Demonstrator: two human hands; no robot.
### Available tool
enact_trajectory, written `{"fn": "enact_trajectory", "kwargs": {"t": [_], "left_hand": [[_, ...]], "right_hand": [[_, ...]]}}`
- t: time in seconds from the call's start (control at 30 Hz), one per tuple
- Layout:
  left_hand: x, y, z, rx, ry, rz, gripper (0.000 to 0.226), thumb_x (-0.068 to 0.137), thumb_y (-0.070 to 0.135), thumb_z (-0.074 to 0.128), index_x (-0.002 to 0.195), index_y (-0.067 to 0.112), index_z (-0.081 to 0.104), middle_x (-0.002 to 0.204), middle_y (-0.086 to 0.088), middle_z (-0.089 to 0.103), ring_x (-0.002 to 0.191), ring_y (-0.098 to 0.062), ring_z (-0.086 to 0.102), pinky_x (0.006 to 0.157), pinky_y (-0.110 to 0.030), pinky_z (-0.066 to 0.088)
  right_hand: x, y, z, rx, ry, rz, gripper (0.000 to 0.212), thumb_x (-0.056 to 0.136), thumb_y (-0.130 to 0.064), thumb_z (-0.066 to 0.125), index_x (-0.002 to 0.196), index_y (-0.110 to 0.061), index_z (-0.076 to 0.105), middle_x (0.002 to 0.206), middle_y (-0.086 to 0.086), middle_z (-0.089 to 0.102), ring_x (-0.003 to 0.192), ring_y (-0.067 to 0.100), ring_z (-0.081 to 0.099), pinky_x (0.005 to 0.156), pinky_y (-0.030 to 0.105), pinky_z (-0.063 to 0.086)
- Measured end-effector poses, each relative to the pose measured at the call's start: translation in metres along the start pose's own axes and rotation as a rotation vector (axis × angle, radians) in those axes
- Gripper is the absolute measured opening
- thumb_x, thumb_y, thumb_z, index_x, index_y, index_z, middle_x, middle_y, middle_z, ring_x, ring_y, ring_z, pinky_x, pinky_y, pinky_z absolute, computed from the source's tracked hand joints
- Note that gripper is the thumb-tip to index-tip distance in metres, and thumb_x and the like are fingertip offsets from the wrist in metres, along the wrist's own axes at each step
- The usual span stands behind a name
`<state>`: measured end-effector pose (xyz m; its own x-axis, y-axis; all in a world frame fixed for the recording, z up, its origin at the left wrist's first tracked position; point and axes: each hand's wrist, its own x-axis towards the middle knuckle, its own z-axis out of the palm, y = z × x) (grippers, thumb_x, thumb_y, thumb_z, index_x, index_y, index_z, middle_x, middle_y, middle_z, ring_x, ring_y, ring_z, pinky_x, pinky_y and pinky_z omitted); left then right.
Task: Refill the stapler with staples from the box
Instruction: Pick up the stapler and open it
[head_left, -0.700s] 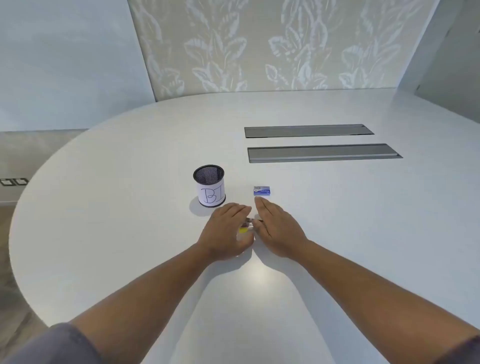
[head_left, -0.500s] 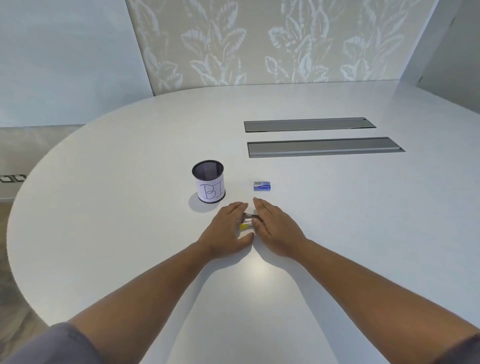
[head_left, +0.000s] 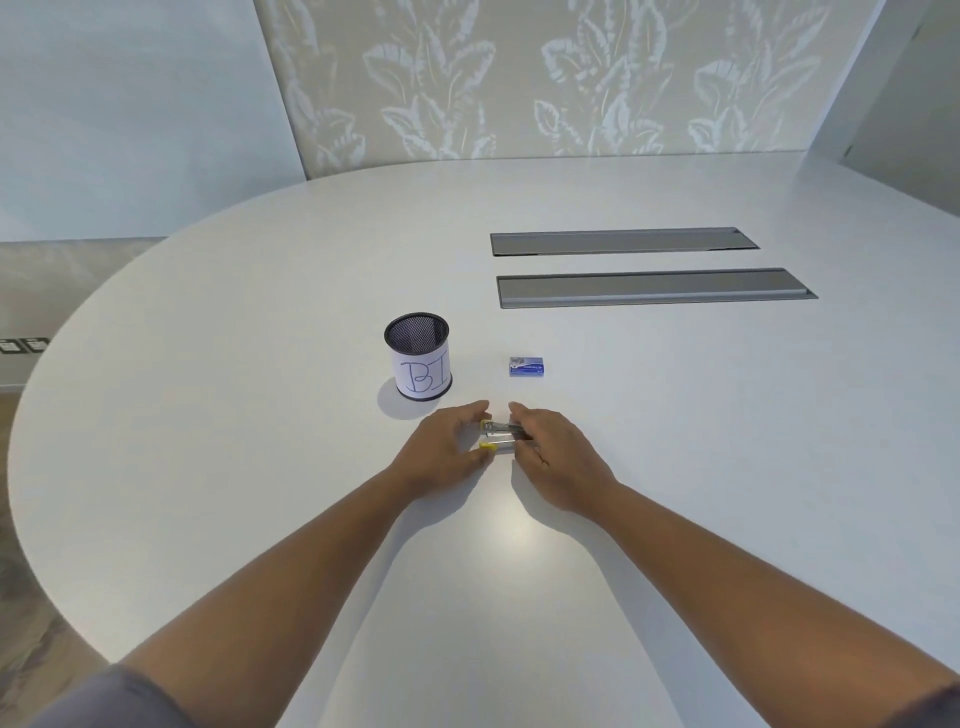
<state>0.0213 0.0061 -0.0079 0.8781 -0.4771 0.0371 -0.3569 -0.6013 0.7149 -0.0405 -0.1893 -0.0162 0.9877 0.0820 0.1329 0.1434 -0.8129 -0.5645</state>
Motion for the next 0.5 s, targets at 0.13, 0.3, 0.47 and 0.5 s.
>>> {"fn": "enact_trajectory", "kwargs": {"t": [0.13, 0.3, 0.47, 0.5], "left_hand": [[0.001, -0.006, 0.000, -0.114, 0.014, -0.031, 0.067, 0.081, 0.022, 0.079, 0.143, 0.019, 0.054, 0.133, 0.009, 0.065, 0.124, -0.006, 0.058, 0.107, -0.021, 0.039], [0.004, -0.005, -0.001, -0.413, 0.018, -0.098, 0.050, 0.084, 0.023, 0.080, 0.130, 0.019, 0.063, 0.113, 0.007, 0.075, 0.106, -0.007, 0.070, 0.094, -0.022, 0.052], [0.005, 0.007, 0.005, -0.735, 0.051, -0.145, 0.035, 0.088, 0.022, 0.077, 0.119, 0.010, 0.068, 0.090, 0.005, 0.077, 0.078, -0.008, 0.070, 0.072, -0.019, 0.054], [0.006, 0.009, 0.007, -0.770, 0.064, -0.163, 0.034, 0.087, 0.025, 0.078, 0.116, 0.011, 0.069, 0.089, 0.002, 0.075, 0.075, -0.012, 0.067, 0.071, -0.024, 0.055]], "right_hand": [[-0.001, 0.001, 0.002, 0.012, 0.023, 0.001, 0.052, 0.097, -0.018, 0.049, 0.149, -0.014, 0.045, 0.140, 0.004, 0.058, 0.133, 0.021, 0.046, 0.111, 0.034, 0.035], [0.002, 0.003, 0.004, -0.012, 0.047, -0.050, 0.050, 0.094, -0.026, 0.059, 0.142, -0.017, 0.053, 0.132, 0.002, 0.064, 0.123, 0.020, 0.051, 0.102, 0.030, 0.038], [0.006, -0.003, 0.001, 0.057, 0.101, -0.091, 0.018, 0.094, -0.015, 0.053, 0.107, -0.020, 0.063, 0.088, -0.007, 0.067, 0.080, 0.015, 0.053, 0.071, 0.034, 0.044], [0.005, -0.005, 0.000, 0.098, 0.109, -0.078, 0.013, 0.094, -0.015, 0.053, 0.100, -0.022, 0.061, 0.081, -0.010, 0.062, 0.075, 0.015, 0.051, 0.068, 0.035, 0.043]]}}
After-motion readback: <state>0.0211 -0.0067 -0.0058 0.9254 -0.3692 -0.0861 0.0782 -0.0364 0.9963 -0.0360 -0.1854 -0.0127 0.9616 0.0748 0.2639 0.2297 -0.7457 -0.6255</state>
